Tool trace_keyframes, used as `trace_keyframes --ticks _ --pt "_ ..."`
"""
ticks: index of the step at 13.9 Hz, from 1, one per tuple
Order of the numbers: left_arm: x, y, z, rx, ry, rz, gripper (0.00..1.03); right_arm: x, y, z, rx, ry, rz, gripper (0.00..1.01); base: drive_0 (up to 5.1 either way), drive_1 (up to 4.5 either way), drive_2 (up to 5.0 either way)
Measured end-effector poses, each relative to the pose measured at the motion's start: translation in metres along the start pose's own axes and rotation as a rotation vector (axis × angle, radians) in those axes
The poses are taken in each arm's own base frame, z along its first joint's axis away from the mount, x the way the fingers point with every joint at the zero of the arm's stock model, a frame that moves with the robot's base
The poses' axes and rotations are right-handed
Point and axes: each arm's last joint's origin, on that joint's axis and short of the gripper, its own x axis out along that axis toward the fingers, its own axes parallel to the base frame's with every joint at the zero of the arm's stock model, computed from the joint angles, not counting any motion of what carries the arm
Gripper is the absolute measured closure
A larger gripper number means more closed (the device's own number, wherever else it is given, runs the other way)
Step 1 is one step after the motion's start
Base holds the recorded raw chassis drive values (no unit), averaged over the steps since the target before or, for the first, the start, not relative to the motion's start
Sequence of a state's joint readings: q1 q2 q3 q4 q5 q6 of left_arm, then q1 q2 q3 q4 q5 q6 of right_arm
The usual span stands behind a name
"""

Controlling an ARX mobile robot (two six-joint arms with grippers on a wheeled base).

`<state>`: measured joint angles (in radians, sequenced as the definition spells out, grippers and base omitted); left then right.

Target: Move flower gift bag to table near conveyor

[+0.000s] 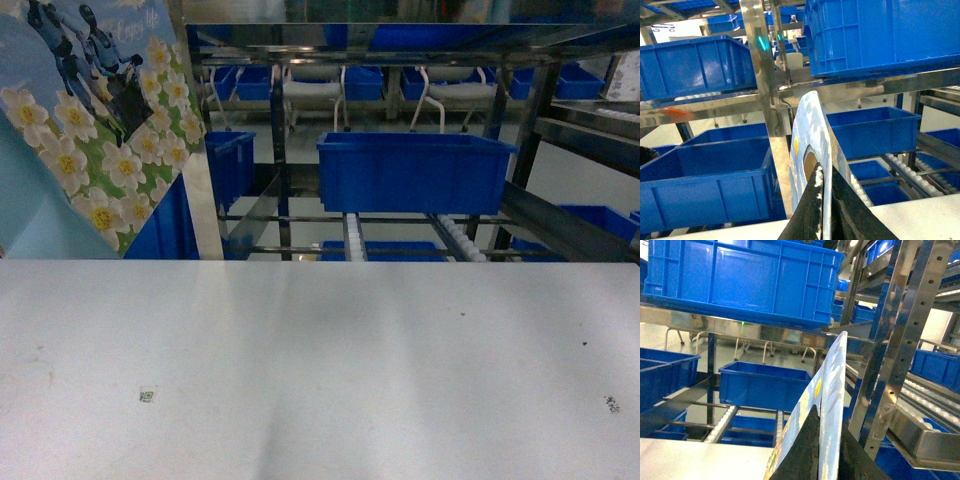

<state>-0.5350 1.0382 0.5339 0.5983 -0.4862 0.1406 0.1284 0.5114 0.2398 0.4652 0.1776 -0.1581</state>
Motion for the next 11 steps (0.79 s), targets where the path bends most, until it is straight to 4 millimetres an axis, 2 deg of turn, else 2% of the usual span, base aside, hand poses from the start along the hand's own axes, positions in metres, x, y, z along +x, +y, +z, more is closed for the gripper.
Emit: trace_keyframes --ticks 1,6,9,11 --pt "0.0 0.0 0.0 0.0 0.0 0.0 1.01 0.002 0.0 -0.004 -0.001 -0.014 0.014 0.98 0.0 0.0 0.0" --pt "0.0 0.0 0.0 0.0 0.0 0.0 1.01 0.036 0.013 -0.056 -0.005 0.034 0.141 0.98 0.0 0.0 0.0" --pt "0.0 0.0 0.0 0.0 0.0 0.0 1.01 0.053 0.022 -0.098 -0.005 0.127 0.188 0.98 0.0 0.0 0.0" --pt "0.0 0.0 0.0 0.0 0.0 0.0 1.01 0.056 0.029 -0.139 0.001 0.332 0.241 0.98 0.0 0.0 0.0"
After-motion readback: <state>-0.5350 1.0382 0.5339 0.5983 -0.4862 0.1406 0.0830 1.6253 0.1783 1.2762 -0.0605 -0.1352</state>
